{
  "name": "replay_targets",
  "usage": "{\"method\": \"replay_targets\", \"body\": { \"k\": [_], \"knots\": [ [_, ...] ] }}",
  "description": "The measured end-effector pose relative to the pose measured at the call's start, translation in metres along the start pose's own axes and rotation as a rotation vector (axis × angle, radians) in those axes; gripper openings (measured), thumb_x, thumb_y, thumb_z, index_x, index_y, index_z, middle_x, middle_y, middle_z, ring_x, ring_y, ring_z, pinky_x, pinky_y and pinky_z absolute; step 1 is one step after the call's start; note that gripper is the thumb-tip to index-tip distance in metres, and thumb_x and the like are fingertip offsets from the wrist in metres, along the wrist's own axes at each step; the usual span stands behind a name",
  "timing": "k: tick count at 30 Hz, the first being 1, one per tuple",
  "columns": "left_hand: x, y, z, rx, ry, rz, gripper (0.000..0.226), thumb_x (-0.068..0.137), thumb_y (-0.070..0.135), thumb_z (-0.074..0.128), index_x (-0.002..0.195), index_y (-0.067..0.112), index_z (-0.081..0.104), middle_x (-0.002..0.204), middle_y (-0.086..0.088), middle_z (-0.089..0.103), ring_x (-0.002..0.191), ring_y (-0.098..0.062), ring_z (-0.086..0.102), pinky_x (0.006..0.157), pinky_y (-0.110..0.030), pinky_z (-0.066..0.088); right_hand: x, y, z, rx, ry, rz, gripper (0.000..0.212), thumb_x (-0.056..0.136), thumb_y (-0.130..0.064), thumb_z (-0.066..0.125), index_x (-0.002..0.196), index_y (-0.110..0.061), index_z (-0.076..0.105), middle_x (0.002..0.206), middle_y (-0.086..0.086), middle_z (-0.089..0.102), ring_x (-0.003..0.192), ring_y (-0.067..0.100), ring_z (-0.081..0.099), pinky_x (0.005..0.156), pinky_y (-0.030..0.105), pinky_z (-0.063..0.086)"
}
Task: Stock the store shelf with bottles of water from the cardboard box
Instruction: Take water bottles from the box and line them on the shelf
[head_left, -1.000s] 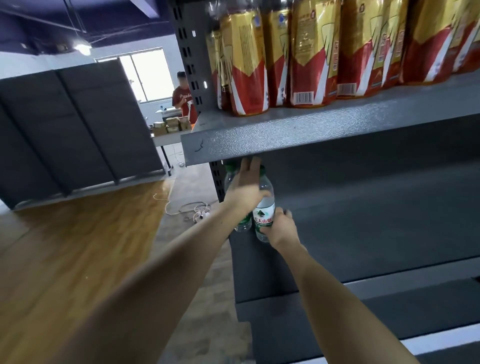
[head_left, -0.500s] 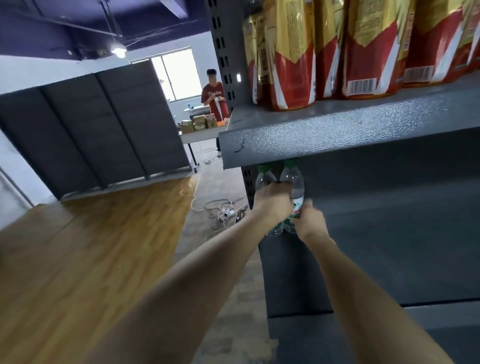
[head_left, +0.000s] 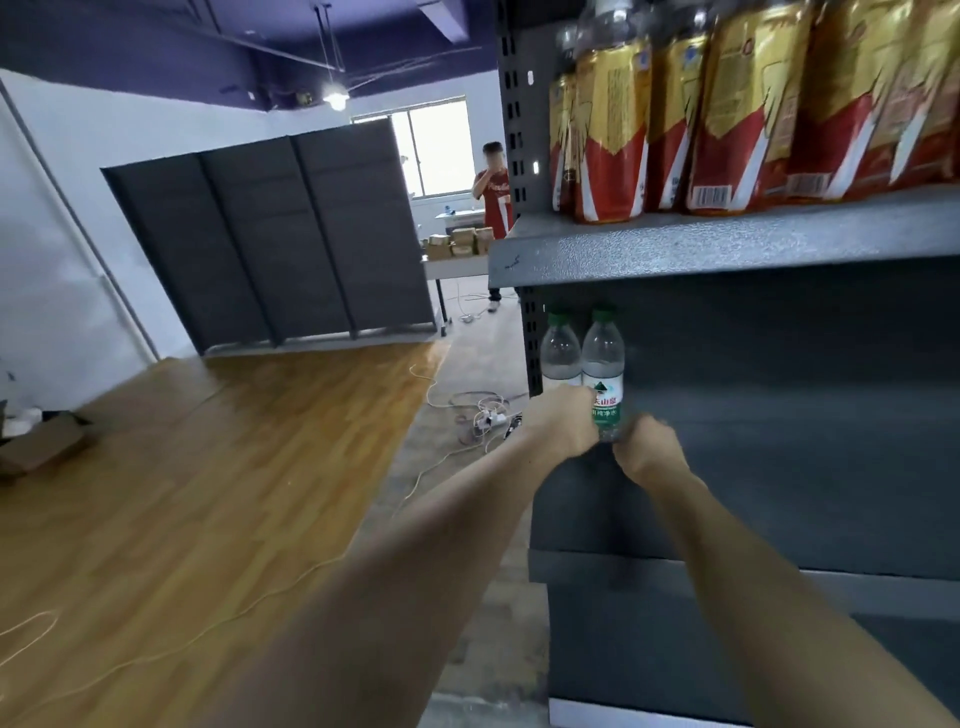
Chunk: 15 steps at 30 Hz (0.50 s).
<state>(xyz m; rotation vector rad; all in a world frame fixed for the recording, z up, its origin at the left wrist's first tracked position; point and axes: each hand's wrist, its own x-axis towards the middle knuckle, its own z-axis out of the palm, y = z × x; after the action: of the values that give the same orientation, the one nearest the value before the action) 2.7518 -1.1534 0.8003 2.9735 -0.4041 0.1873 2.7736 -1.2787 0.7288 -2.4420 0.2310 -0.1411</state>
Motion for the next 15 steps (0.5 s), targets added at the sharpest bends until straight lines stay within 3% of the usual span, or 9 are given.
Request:
{"method": "replay_targets", "body": {
  "k": [6,10,15],
  "knots": [
    [-0.081,0.037,-0.003,-0.023,-0.047,-0.088,0.019,0.088,0.016,0.055,0.105,0.011,0.059,0.109,-0.012,0.065,0.100,-0.033,0.061,0.079,-0.038,0.049,-0.078,0.029,-0.039,-0.016,-0.045,-0.118,0.022,0.089,-0.006,0.054,0.108,0.001,0.062,0.113,0.021,0.064,0.109,0.037,0.058,0.085,0.033,0.046],
    [-0.135,0.075,-0.004,-0.053,-0.096,-0.138,0.017,0.086,0.016,0.054,0.102,0.012,0.058,0.110,-0.013,0.063,0.100,-0.035,0.061,0.080,-0.041,0.050,-0.133,0.053,-0.060,-0.020,-0.118,-0.168,0.005,0.087,-0.009,0.057,0.091,-0.011,0.058,0.108,0.015,0.064,0.103,0.033,0.058,0.080,0.031,0.045],
    [-0.190,0.110,0.003,-0.081,-0.128,-0.174,0.014,0.085,0.018,0.055,0.098,0.014,0.058,0.109,-0.012,0.064,0.099,-0.036,0.061,0.082,-0.041,0.051,-0.190,0.090,-0.066,-0.062,-0.188,-0.205,0.005,0.087,-0.014,0.057,0.091,-0.012,0.059,0.099,0.009,0.065,0.095,0.028,0.060,0.080,0.031,0.049]
  ]
}}
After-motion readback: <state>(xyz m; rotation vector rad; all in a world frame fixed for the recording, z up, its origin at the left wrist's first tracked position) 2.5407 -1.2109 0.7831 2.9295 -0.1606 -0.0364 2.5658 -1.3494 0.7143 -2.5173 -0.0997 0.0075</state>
